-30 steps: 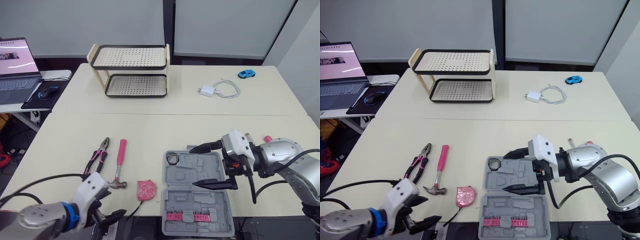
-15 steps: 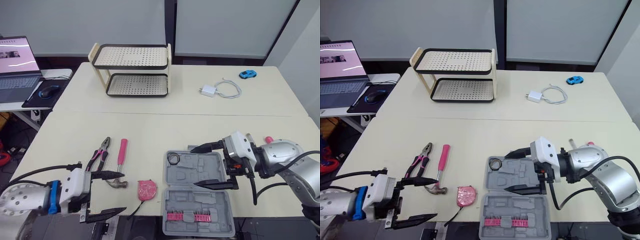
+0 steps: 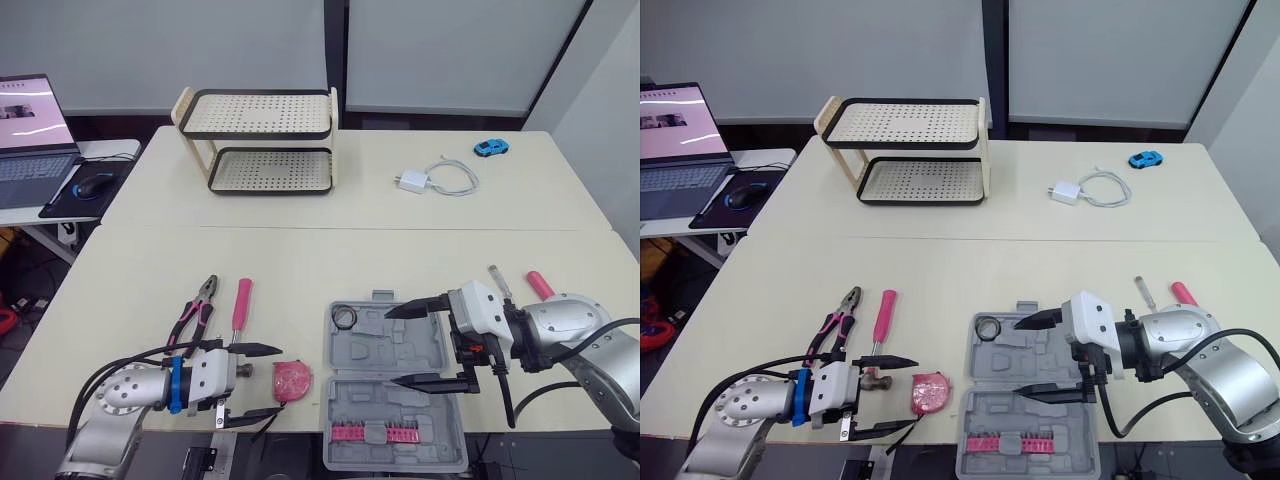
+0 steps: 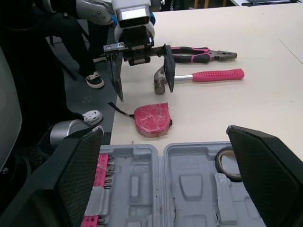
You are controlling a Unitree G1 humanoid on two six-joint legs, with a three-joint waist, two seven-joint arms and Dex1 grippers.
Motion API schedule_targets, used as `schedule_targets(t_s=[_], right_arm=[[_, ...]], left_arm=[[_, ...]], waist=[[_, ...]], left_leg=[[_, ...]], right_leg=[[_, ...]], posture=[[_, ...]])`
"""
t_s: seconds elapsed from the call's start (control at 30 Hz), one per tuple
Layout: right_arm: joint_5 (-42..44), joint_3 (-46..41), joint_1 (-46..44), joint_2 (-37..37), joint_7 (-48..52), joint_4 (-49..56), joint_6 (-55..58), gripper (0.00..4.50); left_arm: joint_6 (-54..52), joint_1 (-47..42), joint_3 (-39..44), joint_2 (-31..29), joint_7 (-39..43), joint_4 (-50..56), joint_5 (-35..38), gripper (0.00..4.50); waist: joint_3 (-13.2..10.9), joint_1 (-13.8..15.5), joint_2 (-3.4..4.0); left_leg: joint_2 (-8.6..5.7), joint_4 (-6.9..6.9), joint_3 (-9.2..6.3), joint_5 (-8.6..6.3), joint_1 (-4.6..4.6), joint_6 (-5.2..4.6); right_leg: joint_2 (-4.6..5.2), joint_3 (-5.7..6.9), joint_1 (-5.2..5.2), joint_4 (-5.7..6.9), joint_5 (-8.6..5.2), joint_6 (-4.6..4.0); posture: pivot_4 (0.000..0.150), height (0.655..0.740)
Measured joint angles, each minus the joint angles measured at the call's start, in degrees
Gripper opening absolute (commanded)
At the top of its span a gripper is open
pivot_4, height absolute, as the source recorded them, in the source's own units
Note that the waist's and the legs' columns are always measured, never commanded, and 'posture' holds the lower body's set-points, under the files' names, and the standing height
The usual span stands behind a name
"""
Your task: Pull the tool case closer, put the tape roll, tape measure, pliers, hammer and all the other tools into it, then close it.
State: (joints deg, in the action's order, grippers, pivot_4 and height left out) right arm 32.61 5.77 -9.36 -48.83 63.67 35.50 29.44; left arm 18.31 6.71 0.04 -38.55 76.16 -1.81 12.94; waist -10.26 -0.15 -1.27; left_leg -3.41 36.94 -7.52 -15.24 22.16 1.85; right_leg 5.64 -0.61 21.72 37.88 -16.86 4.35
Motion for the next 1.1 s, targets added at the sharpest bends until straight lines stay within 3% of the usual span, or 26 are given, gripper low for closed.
schedule_targets(t_s=[0.17,0.93,1.1], right_arm=[[0.02,-0.02,0.68,-0.20,-0.60,0.44,0.17,4.50],[0.26,-0.16,1.99,-1.21,-1.77,2.69,1.29,4.50],[0.33,-0.15,1.62,-1.21,-2.14,2.81,1.90,4.50]], left_arm=[[3.25,-3.06,-2.63,0.04,-0.63,-5.76,-1.66,4.49],[3.59,-4.66,-8.69,-0.99,-7.02,-8.35,-6.95,4.49],[7.00,-6.08,-9.44,-0.87,-7.81,-12.88,-8.19,3.25]], waist=[[0.00,-0.04,0.00],[0.01,-0.07,0.00],[0.02,-0.08,0.01]], left_leg=[[0.01,0.01,0.01,0.00,-0.02,0.00],[0.04,0.02,0.00,0.00,-0.06,0.00],[0.04,0.02,0.01,0.00,-0.07,0.00]], right_leg=[[-0.02,-0.02,0.00,0.02,0.00,0.00],[-0.07,-0.03,0.00,0.09,0.00,0.00],[-0.08,-0.05,0.00,0.09,0.00,0.00]], posture=[[0.150,0.7400],[0.150,0.7400],[0.150,0.7400]])
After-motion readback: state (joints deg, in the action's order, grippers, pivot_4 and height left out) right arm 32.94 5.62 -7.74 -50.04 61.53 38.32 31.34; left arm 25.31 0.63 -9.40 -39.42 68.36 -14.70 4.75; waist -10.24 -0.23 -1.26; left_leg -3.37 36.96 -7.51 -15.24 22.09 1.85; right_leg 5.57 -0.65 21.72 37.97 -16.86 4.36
